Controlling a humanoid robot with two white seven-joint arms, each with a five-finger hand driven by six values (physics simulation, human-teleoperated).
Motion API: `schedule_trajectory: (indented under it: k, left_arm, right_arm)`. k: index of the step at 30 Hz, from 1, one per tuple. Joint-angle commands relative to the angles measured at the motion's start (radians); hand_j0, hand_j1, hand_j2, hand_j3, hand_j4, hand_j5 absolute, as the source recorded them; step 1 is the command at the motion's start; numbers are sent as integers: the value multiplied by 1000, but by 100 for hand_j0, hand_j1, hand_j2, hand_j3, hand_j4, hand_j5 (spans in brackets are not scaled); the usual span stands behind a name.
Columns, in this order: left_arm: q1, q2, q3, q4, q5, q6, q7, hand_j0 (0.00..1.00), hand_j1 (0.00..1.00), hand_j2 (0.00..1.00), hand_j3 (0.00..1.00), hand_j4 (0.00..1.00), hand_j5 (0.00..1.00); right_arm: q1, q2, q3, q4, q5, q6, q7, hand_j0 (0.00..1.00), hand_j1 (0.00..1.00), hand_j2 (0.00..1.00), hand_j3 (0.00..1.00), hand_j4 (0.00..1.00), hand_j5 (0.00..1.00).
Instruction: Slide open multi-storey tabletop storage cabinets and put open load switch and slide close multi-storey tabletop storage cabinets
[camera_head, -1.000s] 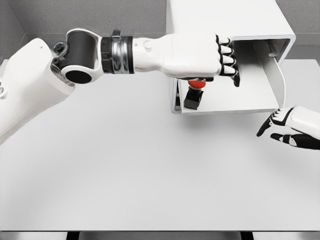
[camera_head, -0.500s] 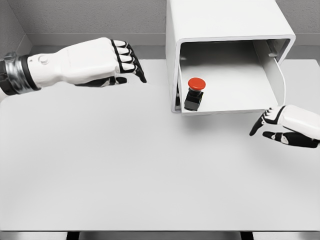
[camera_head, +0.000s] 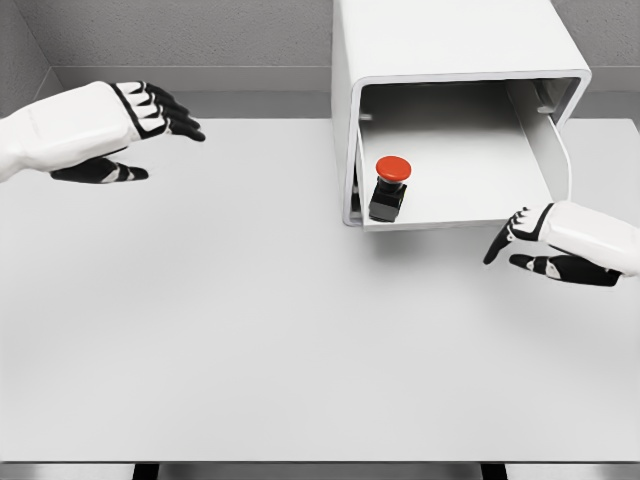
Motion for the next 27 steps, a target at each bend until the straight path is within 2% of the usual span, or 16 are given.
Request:
schedule_trajectory:
  k: [1, 3, 4, 7, 13, 15, 17, 20, 22, 27]
  left_arm:
    - [0, 7, 3, 1, 6, 2, 1, 100, 100, 100, 100, 100, 100]
    - [3, 13, 4, 1, 1, 2, 0, 100, 100, 100, 100, 100, 100]
    - [26, 23, 6, 1, -2, 2, -3, 100, 100, 100, 100, 100, 100]
    - [55, 29, 27, 10, -8, 2, -5, 100, 100, 100, 100, 100, 100]
    - [97, 29, 34, 88, 3, 2, -3, 100, 100, 100, 100, 100, 100]
    - [113, 29, 34, 114, 3, 2, -3, 100, 100, 100, 100, 100, 100]
    - [118, 30, 34, 114, -3, 2, -3, 100, 100, 100, 100, 100, 100]
    - [124, 30, 34, 160, -8, 2, -5, 100, 100, 100, 100, 100, 100]
    - [129, 30, 32, 195, -8, 2, -5, 100, 100, 100, 100, 100, 100]
    - [129, 30, 26, 194, -14, 2, -6, 100, 100, 100, 100, 100, 100]
  right_arm:
    - [-3, 29, 17, 2, 25, 2, 1, 53, 53, 53, 53, 53, 53]
    - [-41, 29, 64, 9, 28, 2, 1, 53, 53, 53, 53, 53, 53]
    - [-54, 31, 72, 19, 28, 2, 1, 53, 53, 53, 53, 53, 53]
    - [-57, 32, 73, 25, 29, 2, 1, 53, 53, 53, 53, 53, 53]
    - [-66, 35, 73, 32, 31, 2, 4, 53, 53, 53, 53, 53, 53]
    - [-98, 38, 121, 50, 40, 2, 4, 53, 53, 53, 53, 53, 53]
    - [-104, 54, 127, 55, 49, 2, 4, 53, 53, 53, 53, 53, 53]
    - [-112, 66, 129, 71, 55, 2, 4, 53, 53, 53, 53, 53, 53]
    - [-143, 81, 147, 93, 69, 2, 4, 53, 53, 53, 53, 53, 53]
    - [-213, 109, 205, 151, 87, 2, 4, 53, 53, 53, 53, 53, 53]
